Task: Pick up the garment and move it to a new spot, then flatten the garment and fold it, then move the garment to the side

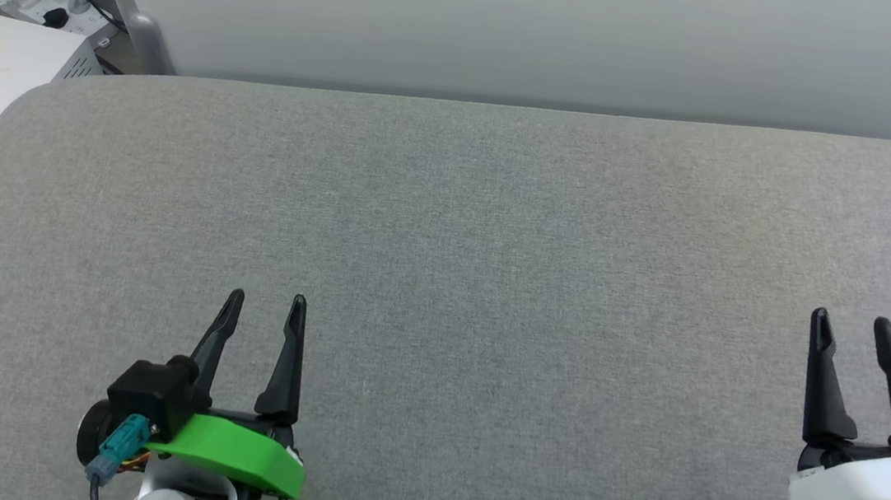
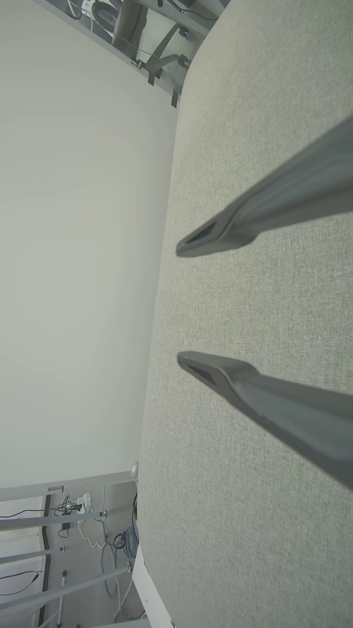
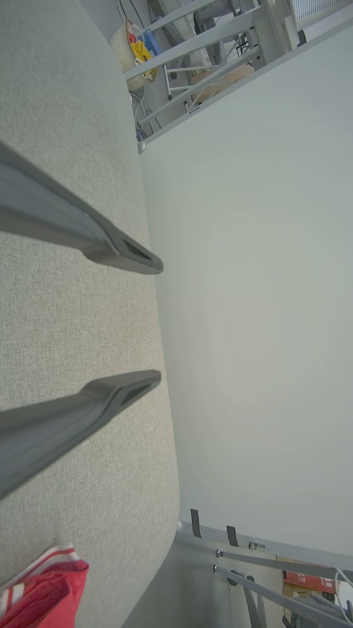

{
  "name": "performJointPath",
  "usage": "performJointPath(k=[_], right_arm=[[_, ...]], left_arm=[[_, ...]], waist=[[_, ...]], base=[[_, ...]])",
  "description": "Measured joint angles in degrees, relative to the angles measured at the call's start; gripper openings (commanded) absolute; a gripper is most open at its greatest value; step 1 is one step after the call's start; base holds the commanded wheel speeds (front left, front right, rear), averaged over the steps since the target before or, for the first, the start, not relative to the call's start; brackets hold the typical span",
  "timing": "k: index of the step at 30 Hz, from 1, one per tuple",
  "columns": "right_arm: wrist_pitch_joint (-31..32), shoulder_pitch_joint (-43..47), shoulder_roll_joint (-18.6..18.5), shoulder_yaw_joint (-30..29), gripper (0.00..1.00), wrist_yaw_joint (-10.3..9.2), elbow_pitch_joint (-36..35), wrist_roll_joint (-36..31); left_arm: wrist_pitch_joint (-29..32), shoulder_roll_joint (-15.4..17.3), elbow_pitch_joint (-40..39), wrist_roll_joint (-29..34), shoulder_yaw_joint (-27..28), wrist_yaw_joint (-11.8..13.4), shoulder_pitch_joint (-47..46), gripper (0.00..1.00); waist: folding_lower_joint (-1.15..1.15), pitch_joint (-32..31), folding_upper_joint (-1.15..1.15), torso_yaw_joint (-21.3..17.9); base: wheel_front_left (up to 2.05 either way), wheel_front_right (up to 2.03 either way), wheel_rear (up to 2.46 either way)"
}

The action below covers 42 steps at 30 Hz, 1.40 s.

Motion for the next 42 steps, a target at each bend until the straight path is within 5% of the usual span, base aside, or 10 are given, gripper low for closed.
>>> performJointPath(k=[33,34,42], right_arm=[[-0.79,0.67,-0.62,2.19,1.00,0.00,2.49,-5.75],[-0.79,0.67,-0.62,2.30,0.00,0.00,2.49,-5.75],[-0.80,0.65,-0.48,2.33,0.00,0.00,2.48,-5.73]], left_arm=[[0.00,-2.24,-0.49,3.52,4.37,-1.52,1.40,1.00],[0.00,-2.25,-0.52,3.32,4.39,-1.65,1.42,0.00],[0.18,-2.21,-0.62,3.41,4.15,-1.65,1.36,0.00]], waist=[[0.00,-2.29,0.00,-0.04],[0.00,-2.23,0.00,-0.08],[0.00,-2.28,0.00,-0.08]], base=[[0.00,0.00,0.00],[0.00,0.00,0.00],[0.00,0.00,0.00]])
